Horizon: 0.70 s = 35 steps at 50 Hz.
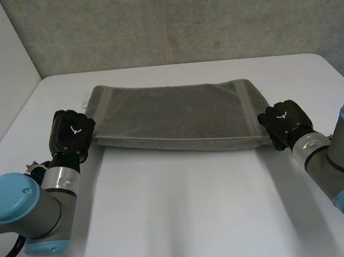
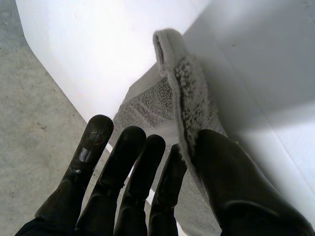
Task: Fold the towel.
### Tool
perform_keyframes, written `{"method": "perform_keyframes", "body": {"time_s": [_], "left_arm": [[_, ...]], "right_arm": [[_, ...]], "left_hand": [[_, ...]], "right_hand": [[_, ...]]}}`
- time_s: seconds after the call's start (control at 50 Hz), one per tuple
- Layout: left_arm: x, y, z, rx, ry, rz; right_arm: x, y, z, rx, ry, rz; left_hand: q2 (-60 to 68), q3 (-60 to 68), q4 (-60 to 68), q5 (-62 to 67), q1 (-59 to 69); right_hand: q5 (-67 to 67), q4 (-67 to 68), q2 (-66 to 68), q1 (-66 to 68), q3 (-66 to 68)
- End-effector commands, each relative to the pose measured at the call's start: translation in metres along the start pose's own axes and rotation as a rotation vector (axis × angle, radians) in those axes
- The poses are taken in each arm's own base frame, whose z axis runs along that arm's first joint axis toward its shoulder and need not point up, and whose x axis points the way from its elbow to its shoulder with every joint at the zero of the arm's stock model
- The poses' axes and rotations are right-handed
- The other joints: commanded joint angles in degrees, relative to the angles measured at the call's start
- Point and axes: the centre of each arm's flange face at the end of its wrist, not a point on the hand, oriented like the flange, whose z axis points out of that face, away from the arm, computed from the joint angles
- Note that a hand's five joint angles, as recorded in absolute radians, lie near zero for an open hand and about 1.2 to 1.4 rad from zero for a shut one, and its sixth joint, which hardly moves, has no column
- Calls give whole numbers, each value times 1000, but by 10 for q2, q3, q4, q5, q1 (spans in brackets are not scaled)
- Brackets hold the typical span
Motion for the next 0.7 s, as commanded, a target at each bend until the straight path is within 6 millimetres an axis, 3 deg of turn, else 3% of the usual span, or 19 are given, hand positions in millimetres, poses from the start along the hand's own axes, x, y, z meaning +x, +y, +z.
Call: {"method": "perform_keyframes", "body": {"time_s": [0.02,0.06,0.14,0.28,0.32,0.38,0.42,0.5,0.56,0.7], "left_arm": [[1,1,0,-1,3,-2],[1,1,0,0,2,-4],[2,1,0,-3,3,-3],[-3,0,0,-4,-12,0],[-13,-11,0,21,-39,-8],[-19,-17,-3,32,-48,-13],[-33,-31,-11,51,-65,-36],[-42,-42,-23,62,-57,-84],[-48,-49,-38,50,-41,-121],[-67,-67,-81,1,1,-141]], "right_arm": [[1,5,4,-17,0,3],[1,7,6,-21,1,4],[2,12,8,-37,1,6],[14,11,8,-49,21,12],[22,6,6,-45,32,13],[49,-26,-10,33,86,3],[60,-36,-18,60,106,-2],[80,-61,-43,124,135,-5],[81,-65,-51,122,122,-4],[79,-57,-92,-13,-2,13]], "left_hand": [[-68,-84,-71,-149,-41],[-68,-84,-71,-149,-41],[-68,-84,-71,-149,-41],[-68,-84,-71,-149,-41],[-68,-84,-71,-149,-41],[-68,-84,-71,-149,-41],[-68,-84,-71,-149,-41],[-68,-84,-71,-149,-41],[-68,-84,-71,-149,-41],[-68,-84,-71,-149,-41]], "right_hand": [[9,0,1,10,8],[19,10,11,20,18],[180,171,172,180,179],[180,171,172,181,179],[180,171,172,181,179],[180,171,172,181,179],[180,171,172,181,179],[180,171,172,181,179],[180,171,172,181,179],[180,171,172,181,179]]}}
